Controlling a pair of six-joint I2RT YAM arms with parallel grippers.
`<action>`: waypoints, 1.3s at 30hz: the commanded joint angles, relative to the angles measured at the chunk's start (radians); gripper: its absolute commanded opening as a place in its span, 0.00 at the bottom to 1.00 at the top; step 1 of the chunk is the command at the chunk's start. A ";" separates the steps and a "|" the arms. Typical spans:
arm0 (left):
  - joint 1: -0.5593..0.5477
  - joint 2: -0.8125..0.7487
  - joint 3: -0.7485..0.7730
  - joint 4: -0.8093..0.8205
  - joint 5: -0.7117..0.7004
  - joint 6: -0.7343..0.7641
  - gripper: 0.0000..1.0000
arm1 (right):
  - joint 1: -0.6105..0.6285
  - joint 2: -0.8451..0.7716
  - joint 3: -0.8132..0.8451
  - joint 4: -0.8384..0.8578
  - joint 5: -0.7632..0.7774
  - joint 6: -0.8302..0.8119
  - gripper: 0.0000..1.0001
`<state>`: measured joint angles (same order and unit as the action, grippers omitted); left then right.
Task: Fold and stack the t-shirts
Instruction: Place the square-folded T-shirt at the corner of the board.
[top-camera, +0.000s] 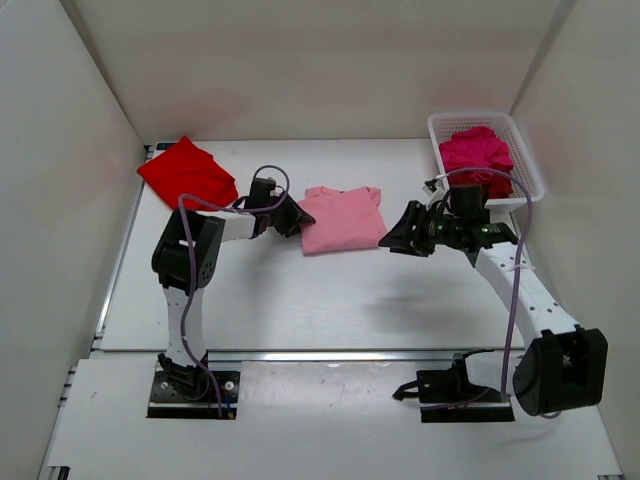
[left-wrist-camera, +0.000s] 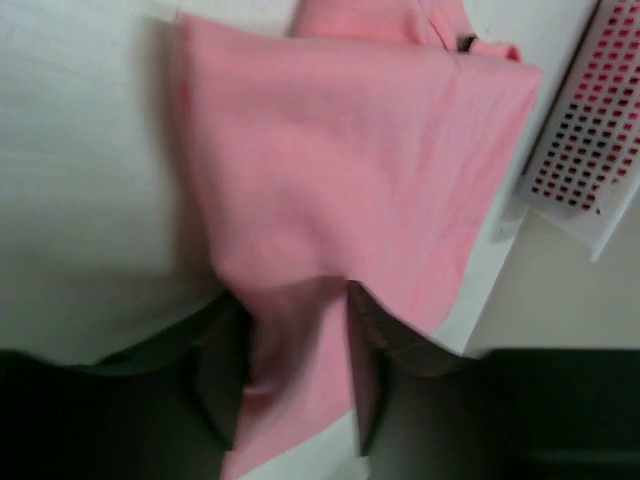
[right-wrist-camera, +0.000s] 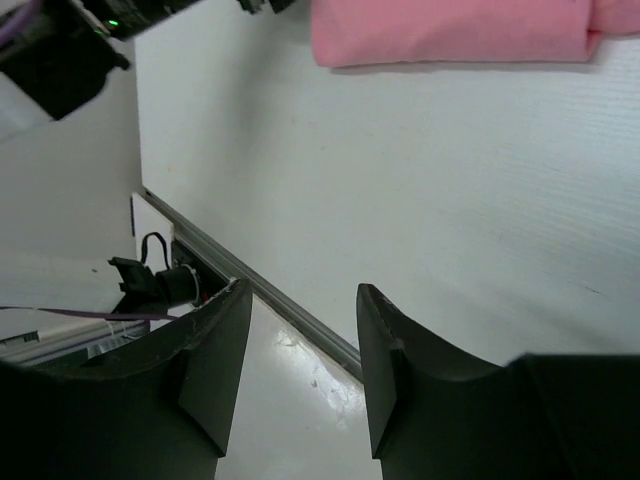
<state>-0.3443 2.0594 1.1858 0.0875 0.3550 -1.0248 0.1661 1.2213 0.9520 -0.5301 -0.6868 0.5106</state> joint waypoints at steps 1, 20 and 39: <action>-0.025 0.053 0.015 0.043 -0.060 -0.012 0.45 | -0.028 -0.069 -0.025 0.044 -0.046 0.038 0.44; 0.157 0.346 1.080 -0.526 -0.034 0.186 0.00 | -0.112 -0.114 -0.055 0.004 -0.100 0.058 0.43; 0.696 -0.192 0.275 -0.356 -0.132 0.154 0.98 | -0.051 -0.166 -0.171 0.084 -0.166 0.100 0.50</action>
<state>0.3950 2.0113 1.5433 -0.3492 0.2363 -0.8566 0.1108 1.0912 0.7963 -0.4946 -0.8200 0.6022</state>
